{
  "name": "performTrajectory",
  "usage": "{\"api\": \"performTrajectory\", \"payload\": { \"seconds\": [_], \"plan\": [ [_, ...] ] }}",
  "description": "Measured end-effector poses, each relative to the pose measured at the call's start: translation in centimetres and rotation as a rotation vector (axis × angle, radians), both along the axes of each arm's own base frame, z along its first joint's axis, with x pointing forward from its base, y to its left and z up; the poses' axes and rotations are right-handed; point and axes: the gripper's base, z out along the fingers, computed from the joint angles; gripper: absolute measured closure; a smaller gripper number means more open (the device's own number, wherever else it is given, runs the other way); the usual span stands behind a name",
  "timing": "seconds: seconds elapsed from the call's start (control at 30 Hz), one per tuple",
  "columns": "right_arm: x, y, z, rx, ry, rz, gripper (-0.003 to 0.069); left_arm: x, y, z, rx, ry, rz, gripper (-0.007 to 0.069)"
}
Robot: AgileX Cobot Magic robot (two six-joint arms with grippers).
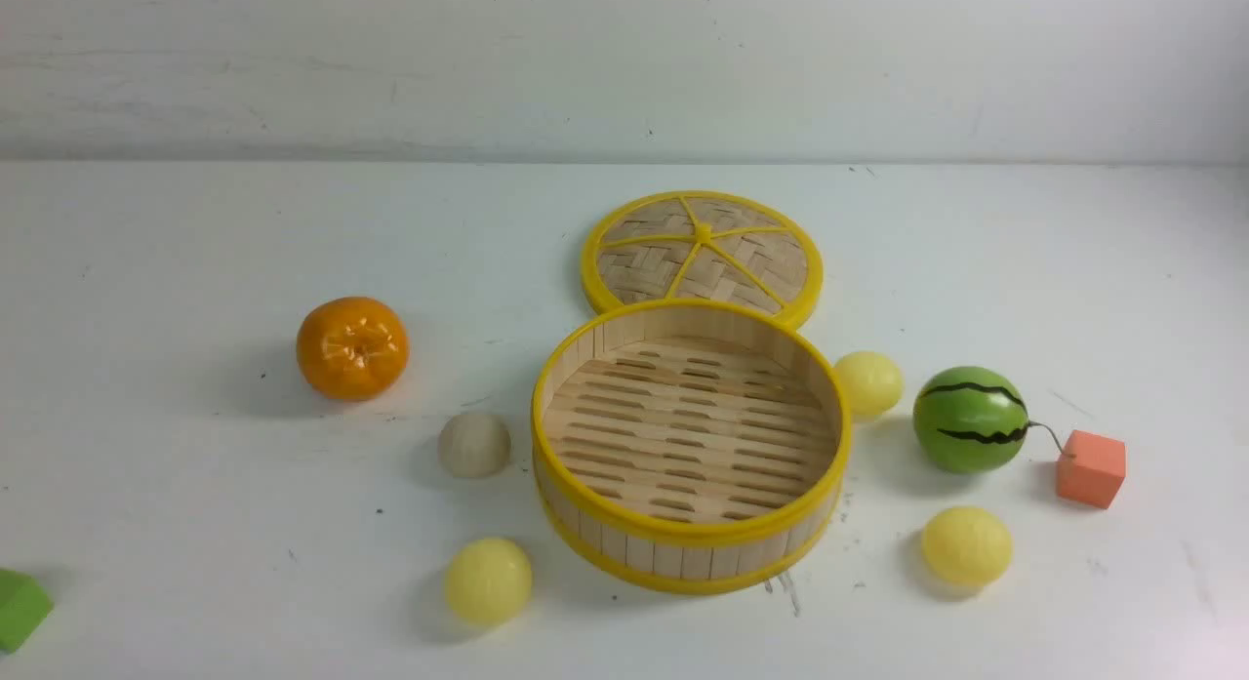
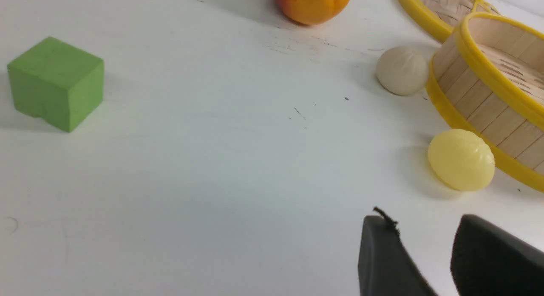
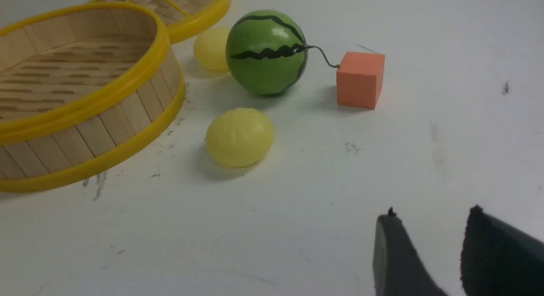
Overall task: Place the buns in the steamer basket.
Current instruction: Use the left arm to grab a steamed stuffed bun
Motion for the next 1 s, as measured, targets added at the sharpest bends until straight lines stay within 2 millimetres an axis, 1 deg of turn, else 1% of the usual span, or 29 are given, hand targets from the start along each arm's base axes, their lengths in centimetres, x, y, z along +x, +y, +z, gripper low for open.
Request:
{"api": "performTrajectory", "payload": {
  "seconds": [0.93, 1.0],
  "plan": [
    [0.00, 0.00, 0.00, 0.000, 0.000, 0.000, 0.0420, 0.00, 0.00, 0.00, 0.000, 0.000, 0.000, 0.0387],
    [0.00, 0.00, 0.00, 0.000, 0.000, 0.000, 0.0420, 0.02, -0.03, 0.07, -0.020, -0.005, 0.002, 0.0387]
  ]
}}
